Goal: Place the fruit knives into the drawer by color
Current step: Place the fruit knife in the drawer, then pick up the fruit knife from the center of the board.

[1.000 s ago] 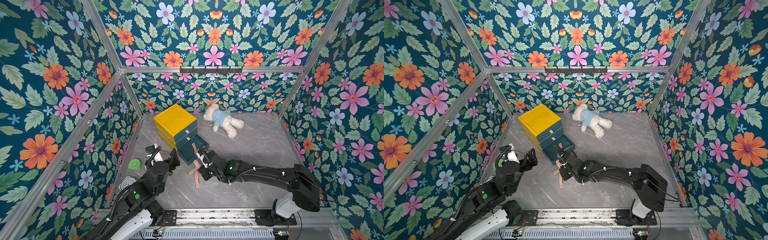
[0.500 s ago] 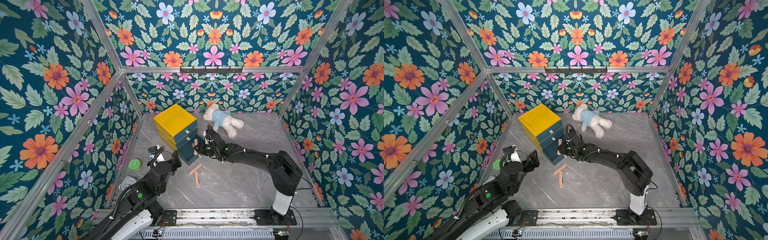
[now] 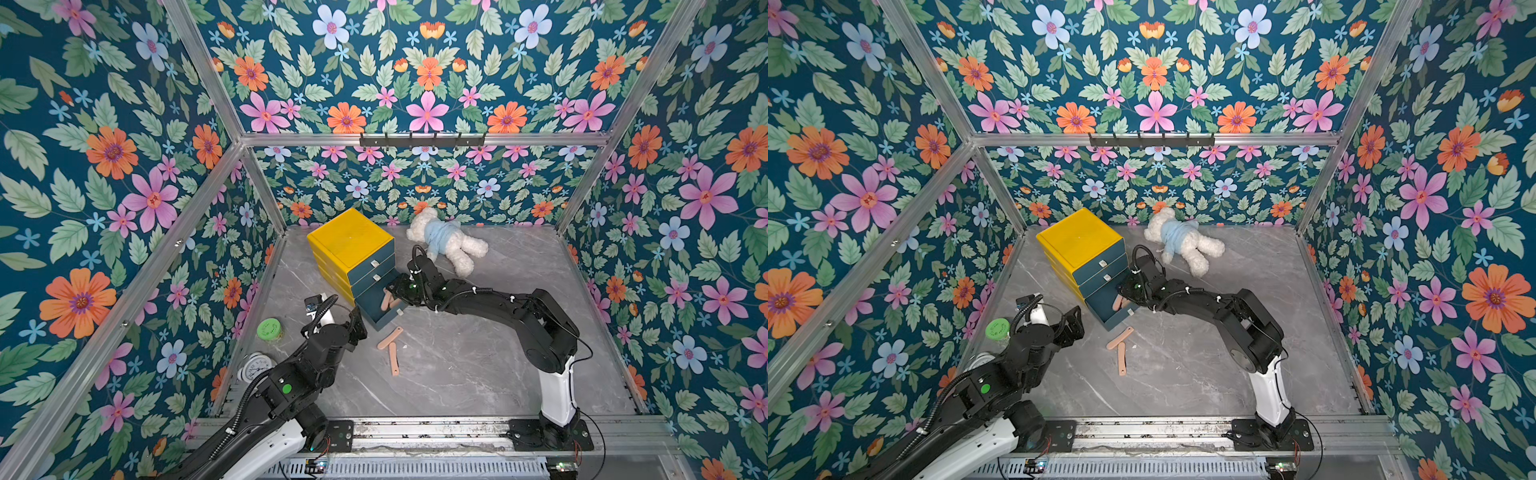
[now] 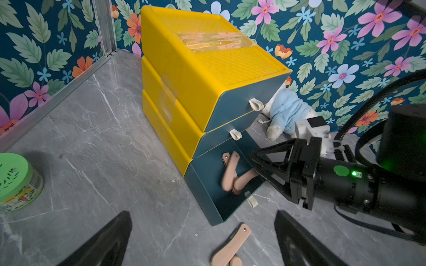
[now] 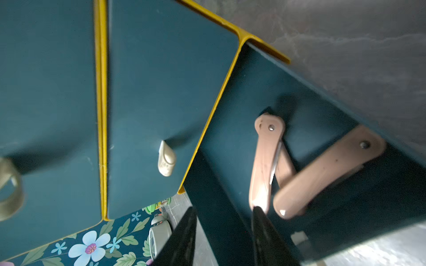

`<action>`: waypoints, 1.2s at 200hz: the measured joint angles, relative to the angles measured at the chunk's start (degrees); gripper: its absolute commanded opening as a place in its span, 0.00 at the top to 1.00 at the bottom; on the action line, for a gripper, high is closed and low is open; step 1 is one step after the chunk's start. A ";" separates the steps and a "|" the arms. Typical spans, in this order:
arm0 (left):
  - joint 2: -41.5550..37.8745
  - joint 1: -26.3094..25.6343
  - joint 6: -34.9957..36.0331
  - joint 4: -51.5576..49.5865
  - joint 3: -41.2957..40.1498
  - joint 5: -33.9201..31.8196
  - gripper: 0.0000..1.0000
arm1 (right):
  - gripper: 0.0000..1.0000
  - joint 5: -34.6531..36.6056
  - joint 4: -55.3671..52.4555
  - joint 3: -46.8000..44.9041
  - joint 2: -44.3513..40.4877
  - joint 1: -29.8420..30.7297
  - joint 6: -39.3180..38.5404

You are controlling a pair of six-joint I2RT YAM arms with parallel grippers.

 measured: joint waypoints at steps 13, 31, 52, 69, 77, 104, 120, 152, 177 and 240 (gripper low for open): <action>0.07 0.00 0.00 0.11 -0.15 0.48 0.01 | 0.53 -0.11 -0.02 0.00 -0.48 0.00 -0.02; 0.13 0.00 0.02 0.24 -0.42 1.25 0.01 | 0.52 -0.61 0.02 -0.39 -2.38 0.04 -1.16; 0.87 0.00 0.04 0.76 -0.63 2.75 0.01 | 0.52 -0.63 1.51 -3.41 -6.69 0.17 -2.78; 2.47 0.00 0.07 1.46 -0.81 4.35 0.01 | 0.52 -0.52 2.45 -7.89 -10.80 0.26 -3.78; 3.52 0.00 0.07 2.03 -0.96 5.38 0.01 | 0.52 -0.20 2.60 -10.47 -12.92 0.28 -4.83; 7.93 0.02 0.07 5.31 -2.64 10.08 0.02 | 0.52 1.79 2.51 -20.33 -21.40 0.37 -7.02; 11.58 0.02 0.02 8.33 -4.22 14.21 0.10 | 0.52 4.00 2.10 -24.74 -26.53 0.87 -8.79; 21.53 0.00 0.04 13.14 -5.86 22.97 0.22 | 0.51 8.07 -0.37 -31.63 -35.08 2.95 -12.37; 28.41 -0.11 0.04 15.63 -6.43 28.15 0.25 | 0.51 11.21 -1.55 -36.17 -40.11 3.87 -13.64; 38.88 -1.73 1.38 16.35 -6.03 33.14 0.36 | 0.51 14.08 -2.32 -42.47 -44.37 4.17 -13.66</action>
